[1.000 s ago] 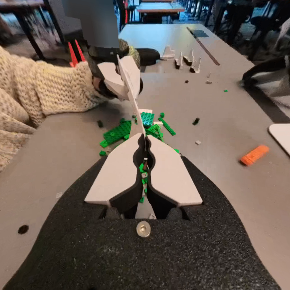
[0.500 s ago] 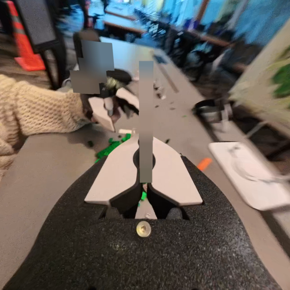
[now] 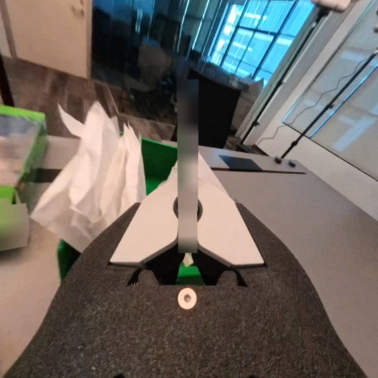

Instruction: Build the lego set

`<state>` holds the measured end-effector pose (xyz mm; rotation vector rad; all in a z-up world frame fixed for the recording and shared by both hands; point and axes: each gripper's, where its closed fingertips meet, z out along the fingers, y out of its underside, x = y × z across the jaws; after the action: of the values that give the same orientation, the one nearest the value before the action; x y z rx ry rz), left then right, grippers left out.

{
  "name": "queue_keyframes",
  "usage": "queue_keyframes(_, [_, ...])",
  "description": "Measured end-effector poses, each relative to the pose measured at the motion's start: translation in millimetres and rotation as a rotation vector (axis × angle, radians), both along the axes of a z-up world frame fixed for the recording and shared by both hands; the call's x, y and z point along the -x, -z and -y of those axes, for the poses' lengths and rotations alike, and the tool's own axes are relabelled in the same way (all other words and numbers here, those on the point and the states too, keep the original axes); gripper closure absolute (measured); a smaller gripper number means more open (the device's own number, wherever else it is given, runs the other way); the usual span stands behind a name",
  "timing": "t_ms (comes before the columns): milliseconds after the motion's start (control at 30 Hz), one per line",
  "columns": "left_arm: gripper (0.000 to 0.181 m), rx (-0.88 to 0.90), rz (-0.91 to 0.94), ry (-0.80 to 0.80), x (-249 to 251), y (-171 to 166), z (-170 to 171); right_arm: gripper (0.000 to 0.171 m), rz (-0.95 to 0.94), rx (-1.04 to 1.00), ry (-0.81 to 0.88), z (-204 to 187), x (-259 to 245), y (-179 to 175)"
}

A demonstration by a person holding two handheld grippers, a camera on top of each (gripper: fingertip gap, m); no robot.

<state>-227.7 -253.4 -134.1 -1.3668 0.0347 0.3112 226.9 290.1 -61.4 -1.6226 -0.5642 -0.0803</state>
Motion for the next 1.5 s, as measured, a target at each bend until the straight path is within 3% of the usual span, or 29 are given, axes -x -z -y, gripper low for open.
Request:
queue_keyframes(100, [0.109,-0.012,-0.013,-0.039,7,-1,4,0.171,0.053,0.152,0.002,-26,4,27])
queue_keyframes(167, [0.108,-0.009,-0.005,-0.068,14,0,6,0.166,0.065,0.378,-0.03,-34,12,62])
queue_keyframes(233, [0.107,-0.004,0.0,-0.095,21,2,8,0.128,0.123,0.467,0.004,-37,9,79])
queue_keyframes(300, [0.104,0.007,0.014,-0.108,28,5,10,0.114,0.171,0.458,0.014,-35,7,75])
queue_keyframes(400, [0.097,0.021,0.076,-0.115,38,9,11,0.119,0.175,0.241,0.08,-30,-3,28])
queue_keyframes(467, [0.098,0.003,0.117,-0.14,48,10,15,0.124,0.142,-0.001,0.156,-10,-17,-27])
queue_keyframes(567, [0.101,-0.026,0.137,-0.211,68,9,26,0.131,0.038,-0.331,0.079,71,-3,-105])
queue_keyframes(633, [0.103,-0.057,0.13,-0.282,85,6,37,0.138,-0.041,-0.388,-0.132,146,33,-117])
queue_keyframes(700, [0.105,-0.093,0.115,-0.332,100,3,48,0.139,-0.137,-0.357,-0.392,225,78,-101])
queue_keyframes(800, [0.109,-0.079,0.025,-0.402,115,7,55,0.137,-0.359,-0.156,-0.753,326,145,-43])
queue_keyframes(900, [0.116,-0.079,-0.048,-0.4,119,9,52,0.135,-0.523,0.009,-0.79,376,182,25])
queue_keyframes(1000, [0.117,-0.036,-0.088,-0.353,119,14,41,0.136,-0.672,0.085,-0.706,394,199,72])
queue_keyframes(1100, [0.118,-0.029,-0.089,-0.269,109,16,34,0.137,-0.72,0.097,-0.687,407,210,89])
queue_keyframes(1300, [0.12,0.016,-0.124,-0.09,61,20,23,0.139,-0.632,0.065,-0.736,431,235,98])
queue_keyframes(1500, [0.138,0.054,-0.151,0.007,24,22,25,0.145,-0.464,0.028,-0.728,431,240,106])
